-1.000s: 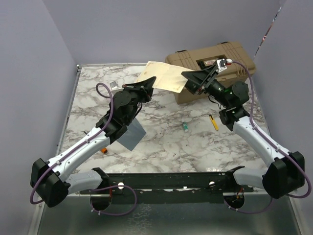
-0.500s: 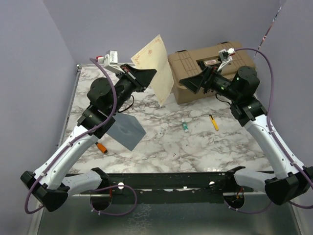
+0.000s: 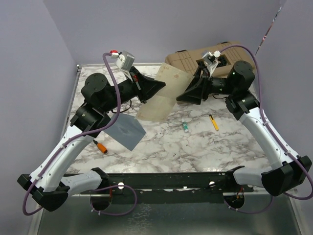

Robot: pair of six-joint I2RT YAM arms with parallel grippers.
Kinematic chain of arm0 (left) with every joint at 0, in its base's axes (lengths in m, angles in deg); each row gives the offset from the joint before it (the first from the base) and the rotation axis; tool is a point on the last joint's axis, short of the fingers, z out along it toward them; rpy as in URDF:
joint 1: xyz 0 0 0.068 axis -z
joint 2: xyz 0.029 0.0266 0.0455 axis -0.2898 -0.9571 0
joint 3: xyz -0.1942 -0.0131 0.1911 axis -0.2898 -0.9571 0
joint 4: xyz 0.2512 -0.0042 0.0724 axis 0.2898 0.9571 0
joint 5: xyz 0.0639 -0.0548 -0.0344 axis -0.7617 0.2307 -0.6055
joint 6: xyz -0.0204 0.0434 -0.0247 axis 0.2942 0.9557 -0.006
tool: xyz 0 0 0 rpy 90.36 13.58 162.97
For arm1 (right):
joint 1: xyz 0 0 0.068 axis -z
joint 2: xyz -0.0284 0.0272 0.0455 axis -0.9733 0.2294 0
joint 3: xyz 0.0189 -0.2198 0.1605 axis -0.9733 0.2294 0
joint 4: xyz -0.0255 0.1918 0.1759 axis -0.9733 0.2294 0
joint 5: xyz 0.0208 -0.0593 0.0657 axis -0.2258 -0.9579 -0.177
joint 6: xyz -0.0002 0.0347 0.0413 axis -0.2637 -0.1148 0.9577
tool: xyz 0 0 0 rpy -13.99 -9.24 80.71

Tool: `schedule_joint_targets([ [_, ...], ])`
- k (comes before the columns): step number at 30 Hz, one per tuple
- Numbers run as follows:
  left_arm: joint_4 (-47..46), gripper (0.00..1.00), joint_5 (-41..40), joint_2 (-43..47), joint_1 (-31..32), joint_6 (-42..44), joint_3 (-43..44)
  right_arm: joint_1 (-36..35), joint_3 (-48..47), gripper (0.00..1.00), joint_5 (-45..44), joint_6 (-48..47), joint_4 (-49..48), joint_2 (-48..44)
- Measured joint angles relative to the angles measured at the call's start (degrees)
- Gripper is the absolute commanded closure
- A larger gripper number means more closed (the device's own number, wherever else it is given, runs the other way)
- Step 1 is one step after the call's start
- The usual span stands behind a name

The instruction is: Place the letter into the envelope and seal it

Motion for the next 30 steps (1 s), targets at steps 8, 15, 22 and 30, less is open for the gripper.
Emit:
schedule_joint_targets([
  [8,-1.5,1.0,-0.8,0.9,0.0,-0.5,0.4,0.0,5.8,0.15,3.8,14.7,-17.7,-1.4],
  [15,-10.6,1.0,-5.1,2.8,0.0,-7.1,-3.8,0.0,14.6,0.12,-0.6,28.9,-36.9,-0.4],
  [22,-20.0,1.0,-9.5,3.2,0.0,-15.1,-8.5,-2.8,16.4,0.13,-4.3,42.6,-53.9,5.1],
  [30,-26.0,1.0,-15.9,3.2,0.0,-20.8,-9.8,-6.4,16.1,0.58,-8.5,51.9,-65.6,9.5],
])
